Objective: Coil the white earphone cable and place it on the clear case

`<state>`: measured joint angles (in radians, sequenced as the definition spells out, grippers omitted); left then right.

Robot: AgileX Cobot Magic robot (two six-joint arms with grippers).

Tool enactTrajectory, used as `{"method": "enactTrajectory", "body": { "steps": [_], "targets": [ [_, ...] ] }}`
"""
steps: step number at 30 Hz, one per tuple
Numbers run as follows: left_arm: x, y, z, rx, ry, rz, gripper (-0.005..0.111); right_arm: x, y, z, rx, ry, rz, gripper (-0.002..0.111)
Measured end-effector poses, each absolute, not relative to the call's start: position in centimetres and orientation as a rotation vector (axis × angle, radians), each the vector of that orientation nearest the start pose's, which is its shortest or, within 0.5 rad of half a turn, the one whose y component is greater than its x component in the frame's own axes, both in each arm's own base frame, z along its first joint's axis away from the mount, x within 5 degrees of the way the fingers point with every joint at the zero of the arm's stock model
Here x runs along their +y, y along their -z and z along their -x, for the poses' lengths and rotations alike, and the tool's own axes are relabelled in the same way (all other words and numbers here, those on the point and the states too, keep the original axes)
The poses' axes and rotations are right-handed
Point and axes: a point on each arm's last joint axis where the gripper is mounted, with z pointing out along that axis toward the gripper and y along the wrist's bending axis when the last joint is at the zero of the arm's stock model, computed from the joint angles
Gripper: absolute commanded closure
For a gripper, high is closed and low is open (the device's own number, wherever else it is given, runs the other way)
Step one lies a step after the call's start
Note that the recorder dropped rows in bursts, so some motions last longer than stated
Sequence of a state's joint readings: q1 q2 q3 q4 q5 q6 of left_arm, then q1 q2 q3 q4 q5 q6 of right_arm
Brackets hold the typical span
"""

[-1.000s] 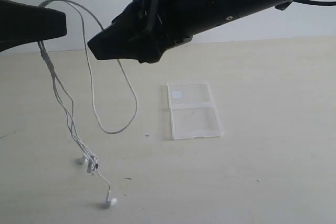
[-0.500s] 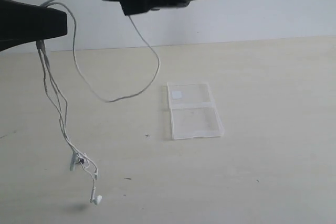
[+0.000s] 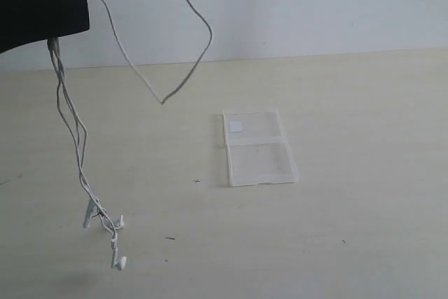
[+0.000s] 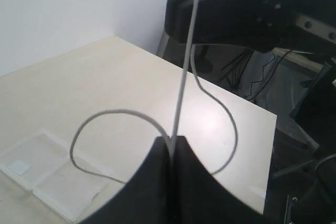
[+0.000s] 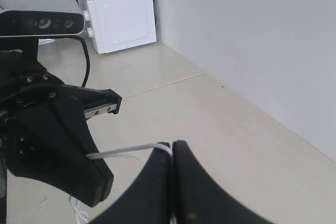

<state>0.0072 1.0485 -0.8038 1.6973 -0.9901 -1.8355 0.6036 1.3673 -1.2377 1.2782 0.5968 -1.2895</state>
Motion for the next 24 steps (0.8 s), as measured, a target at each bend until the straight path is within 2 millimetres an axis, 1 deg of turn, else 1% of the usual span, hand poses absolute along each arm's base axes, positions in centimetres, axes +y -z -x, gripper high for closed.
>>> {"method": "enactTrajectory", "body": {
  "steps": [5, 10, 16, 24],
  "targets": [
    [-7.5, -35.3, -19.1, 1.754, 0.959, -0.616, 0.1, 21.7, -40.8, -22.6, 1.567, -0.914, 0.986, 0.108],
    [-7.3, -34.8, -19.4, 1.78, 0.913, -0.641, 0.1, 22.0, -41.8, -23.4, 1.565, -0.945, 0.938, 0.108],
    [-7.4, -34.3, -20.4, 1.777, 0.947, -0.621, 0.1, 22.6, -43.1, -23.4, 1.556, -1.006, 0.959, 0.108],
    [-7.5, -33.8, -20.8, 1.785, 0.958, -0.637, 0.1, 22.7, -42.9, -23.6, 1.59, -1.015, 0.97, 0.108]
  ]
}}
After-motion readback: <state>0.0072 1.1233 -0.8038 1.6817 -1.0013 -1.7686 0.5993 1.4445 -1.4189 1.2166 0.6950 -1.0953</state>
